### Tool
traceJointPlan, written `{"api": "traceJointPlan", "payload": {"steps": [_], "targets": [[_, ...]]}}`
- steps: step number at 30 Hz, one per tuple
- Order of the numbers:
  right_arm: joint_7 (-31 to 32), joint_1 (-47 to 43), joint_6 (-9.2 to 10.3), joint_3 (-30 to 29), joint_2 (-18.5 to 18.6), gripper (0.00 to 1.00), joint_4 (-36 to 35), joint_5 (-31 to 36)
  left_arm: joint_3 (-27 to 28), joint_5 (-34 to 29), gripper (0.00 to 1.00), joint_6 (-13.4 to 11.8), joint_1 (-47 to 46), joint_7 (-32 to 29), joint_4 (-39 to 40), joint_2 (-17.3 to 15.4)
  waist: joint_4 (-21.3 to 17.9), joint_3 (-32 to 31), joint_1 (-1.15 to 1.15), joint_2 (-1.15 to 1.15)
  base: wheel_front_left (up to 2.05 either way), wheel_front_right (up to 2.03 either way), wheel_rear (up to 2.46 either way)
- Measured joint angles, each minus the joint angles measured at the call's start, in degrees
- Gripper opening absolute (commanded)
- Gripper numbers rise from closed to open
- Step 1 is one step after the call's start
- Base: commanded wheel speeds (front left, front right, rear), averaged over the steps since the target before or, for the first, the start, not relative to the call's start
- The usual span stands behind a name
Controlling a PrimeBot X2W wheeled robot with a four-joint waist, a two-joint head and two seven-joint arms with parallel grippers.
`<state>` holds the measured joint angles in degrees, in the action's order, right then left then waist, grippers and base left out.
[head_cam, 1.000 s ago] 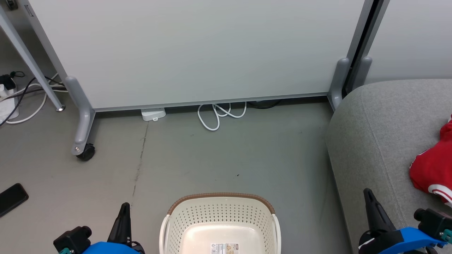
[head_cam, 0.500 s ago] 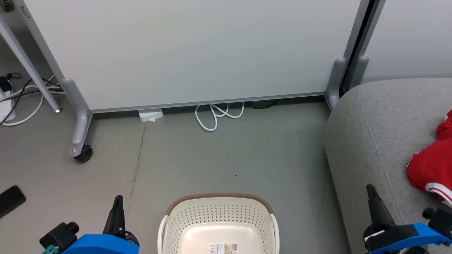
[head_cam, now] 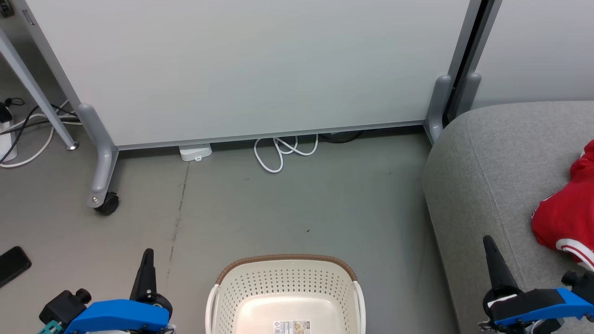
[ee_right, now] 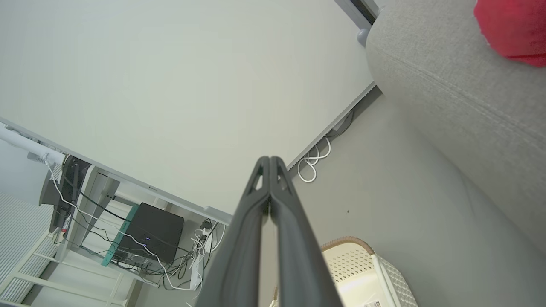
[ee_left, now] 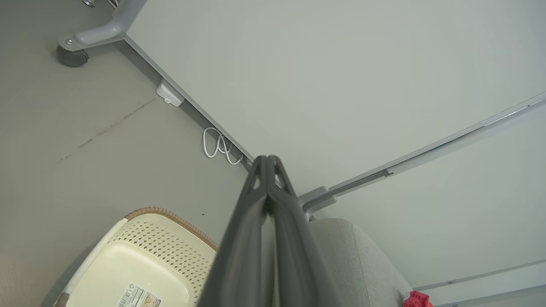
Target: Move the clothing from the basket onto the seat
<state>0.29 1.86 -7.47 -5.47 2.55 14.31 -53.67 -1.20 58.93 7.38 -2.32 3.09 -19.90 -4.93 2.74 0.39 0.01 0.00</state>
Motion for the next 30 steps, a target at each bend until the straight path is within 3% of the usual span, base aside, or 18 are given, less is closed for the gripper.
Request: {"api": "traceJointPlan", "payload": {"steps": [30], "targets": [[3.0,2.0,0.0,-0.5,0.0,0.0,-0.1,-18.2,3.7,15.8,0.0,0.0,-1.7,-4.5,2.7,1.0,-1.1,-0.1,0.0,0.0,0.0,0.0,0.0]]}}
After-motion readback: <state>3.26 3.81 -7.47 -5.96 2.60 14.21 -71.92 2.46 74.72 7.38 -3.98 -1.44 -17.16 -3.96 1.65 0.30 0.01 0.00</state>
